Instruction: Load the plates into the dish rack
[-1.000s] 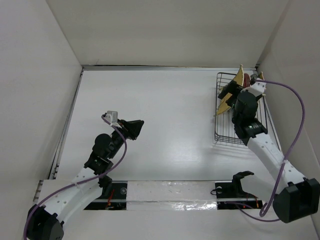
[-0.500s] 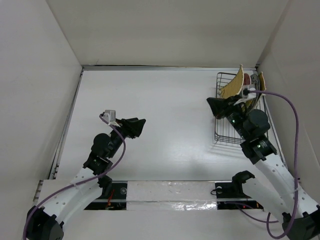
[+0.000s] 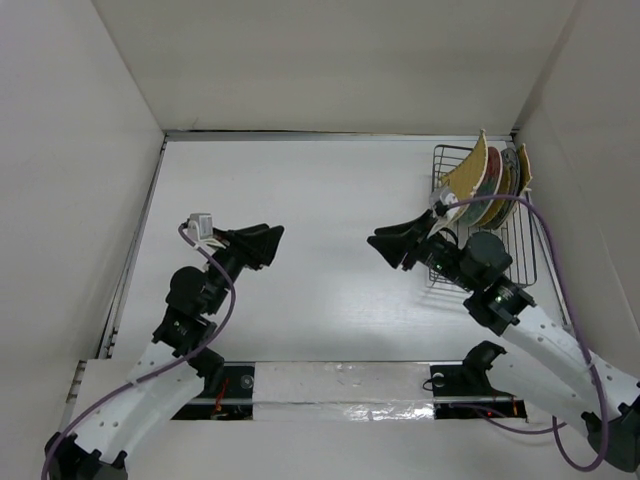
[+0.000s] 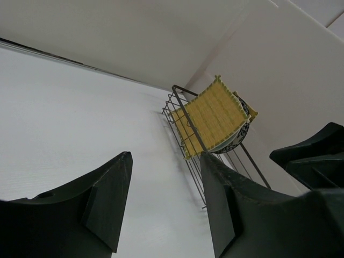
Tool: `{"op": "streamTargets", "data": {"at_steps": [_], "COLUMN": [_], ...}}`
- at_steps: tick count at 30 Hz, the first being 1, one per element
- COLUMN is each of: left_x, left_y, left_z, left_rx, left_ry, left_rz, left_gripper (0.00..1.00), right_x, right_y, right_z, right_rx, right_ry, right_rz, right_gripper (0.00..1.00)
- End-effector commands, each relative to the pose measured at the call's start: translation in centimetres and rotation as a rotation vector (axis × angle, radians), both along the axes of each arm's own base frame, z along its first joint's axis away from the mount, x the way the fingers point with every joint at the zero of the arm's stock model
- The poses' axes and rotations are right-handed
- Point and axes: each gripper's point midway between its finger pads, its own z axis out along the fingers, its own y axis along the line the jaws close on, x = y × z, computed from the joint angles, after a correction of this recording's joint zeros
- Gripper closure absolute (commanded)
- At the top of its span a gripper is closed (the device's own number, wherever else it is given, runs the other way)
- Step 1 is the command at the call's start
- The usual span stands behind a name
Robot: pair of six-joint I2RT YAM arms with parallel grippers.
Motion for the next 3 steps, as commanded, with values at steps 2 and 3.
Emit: {"op": "streamTargets", "data": {"at_steps": [2, 3], "left_x": [0.29, 0.52], "left_y": [-0.19, -0.37], "left_z": [2.32, 2.38], "left_rx": [-0.029, -0.034], "left_ry": [-0.016, -0.005], "left_rz": [0.002, 0.000], "left_gripper": [0.46, 0.44], "right_x": [0.56, 0.81], "right_y": [-0.33, -0.48], "right_z": [-0.18, -0.37], "right_rx": [-0.013, -0.018], "right_ry": [-0.049, -0.045], "right_rz": [-0.038, -0.053], "right_gripper": [0.59, 0.58]}}
